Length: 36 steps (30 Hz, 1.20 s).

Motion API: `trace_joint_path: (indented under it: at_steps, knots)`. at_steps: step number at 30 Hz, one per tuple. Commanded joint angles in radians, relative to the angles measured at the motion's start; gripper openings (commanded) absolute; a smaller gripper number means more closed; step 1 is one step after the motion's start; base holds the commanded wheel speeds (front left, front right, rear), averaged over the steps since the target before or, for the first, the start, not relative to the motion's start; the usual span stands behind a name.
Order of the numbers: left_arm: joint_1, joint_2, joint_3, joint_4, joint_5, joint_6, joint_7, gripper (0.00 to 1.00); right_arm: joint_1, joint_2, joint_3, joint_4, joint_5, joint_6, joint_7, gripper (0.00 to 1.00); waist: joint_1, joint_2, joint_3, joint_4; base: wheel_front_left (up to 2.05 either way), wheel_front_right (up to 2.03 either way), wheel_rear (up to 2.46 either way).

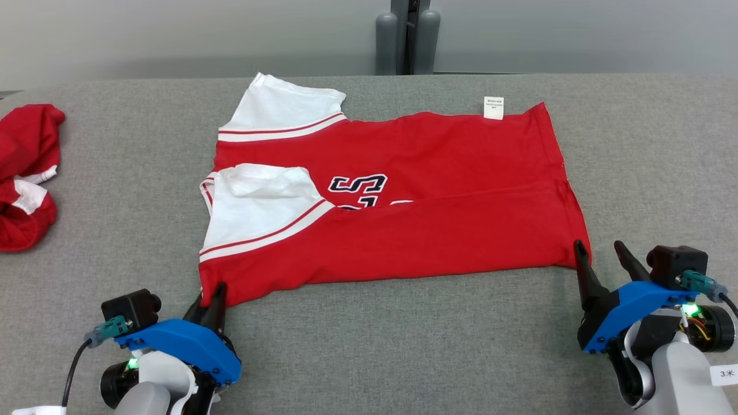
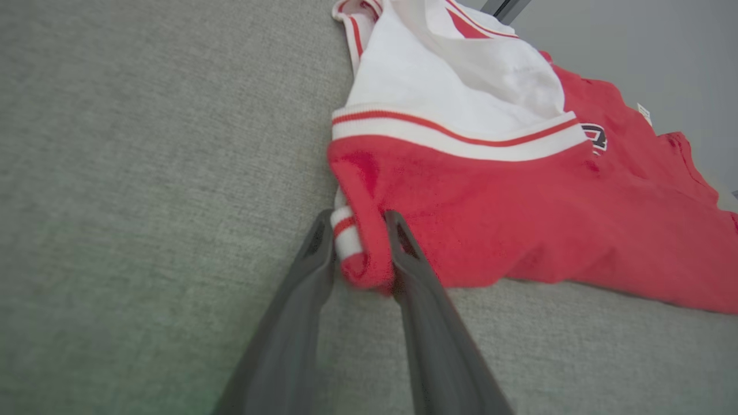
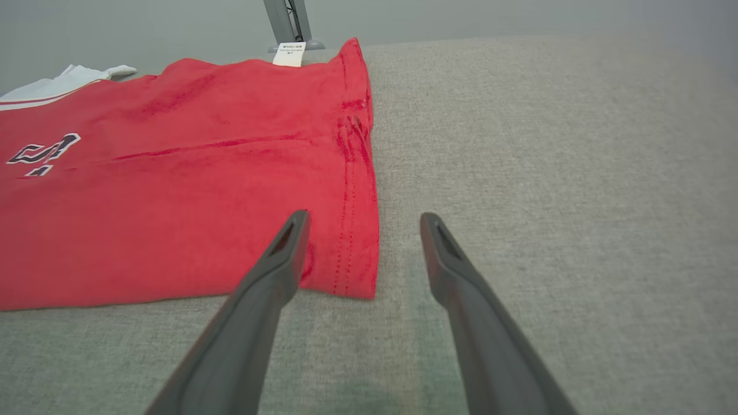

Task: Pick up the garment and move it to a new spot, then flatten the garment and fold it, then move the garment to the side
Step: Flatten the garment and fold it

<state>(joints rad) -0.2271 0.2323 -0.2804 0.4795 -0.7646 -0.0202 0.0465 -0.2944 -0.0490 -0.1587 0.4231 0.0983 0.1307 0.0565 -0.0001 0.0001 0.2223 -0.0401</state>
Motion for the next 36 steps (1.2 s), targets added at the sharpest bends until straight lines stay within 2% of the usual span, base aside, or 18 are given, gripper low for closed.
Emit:
trace_joint_path:
  at_steps: [1,9,12,16,18,23,28,32,36]
  knots:
    - [-0.008,-0.003,-0.006,0.001,0.003,-0.005,-0.005,0.0,0.009,-0.003,-0.001,0.007,0.005,0.0,0.003,1.0,0.0001,-0.0001,0.0,0.003,0.0,0.0,0.0]
    - [-0.023,0.004,-0.005,-0.037,0.019,-0.011,-0.053,0.0,-0.035,-0.003,-0.015,0.11,0.004,0.0,0.023,1.0,0.0001,-0.0001,-0.003,0.023,0.0,0.0,0.0]
    - [-0.024,0.003,-0.008,-0.051,0.024,-0.006,-0.066,0.0,-0.064,-0.003,-0.012,0.17,0.026,0.0,0.028,0.5,0.0001,-0.0001,-0.004,0.027,0.0,0.0,0.0]
    - [-0.023,0.005,-0.011,-0.066,0.025,-0.007,-0.066,0.0,-0.111,-0.002,0.0,0.258,0.052,0.0,0.029,0.31,0.0001,-0.0001,-0.006,0.027,0.0,0.0,0.0]
    - [-0.022,0.006,-0.013,-0.072,0.027,-0.007,-0.068,0.0,-0.132,-0.002,0.003,0.297,0.049,0.0,0.022,0.0,0.0001,-0.0001,-0.008,0.026,0.0,0.0,0.0]
    - [-0.006,0.006,-0.021,-0.098,0.026,-0.004,-0.069,0.0,-0.164,-0.002,0.007,0.347,0.063,0.0,-0.029,0.0,0.0001,-0.0001,-0.022,0.027,0.0,0.0,0.0]
    - [0.044,0.013,-0.027,-0.158,0.025,0.006,-0.065,0.0,-0.107,-0.003,-0.011,0.33,0.046,0.0,-0.072,0.0,0.0001,-0.0001,-0.057,0.029,0.0,0.0,0.0]
    - [0.123,0.033,-0.033,-0.241,0.02,0.021,-0.051,0.0,-0.026,-0.003,0.01,0.256,0.064,0.0,-0.08,0.0,0.0001,-0.0001,-0.09,0.021,0.0,0.0,0.0]
    - [0.232,0.062,-0.038,-0.352,0.021,0.043,-0.031,0.0,0.103,-0.003,0.032,0.127,0.101,0.0,-0.054,0.0,0.0001,-0.0001,-0.115,0.01,0.0,0.0,0.0]
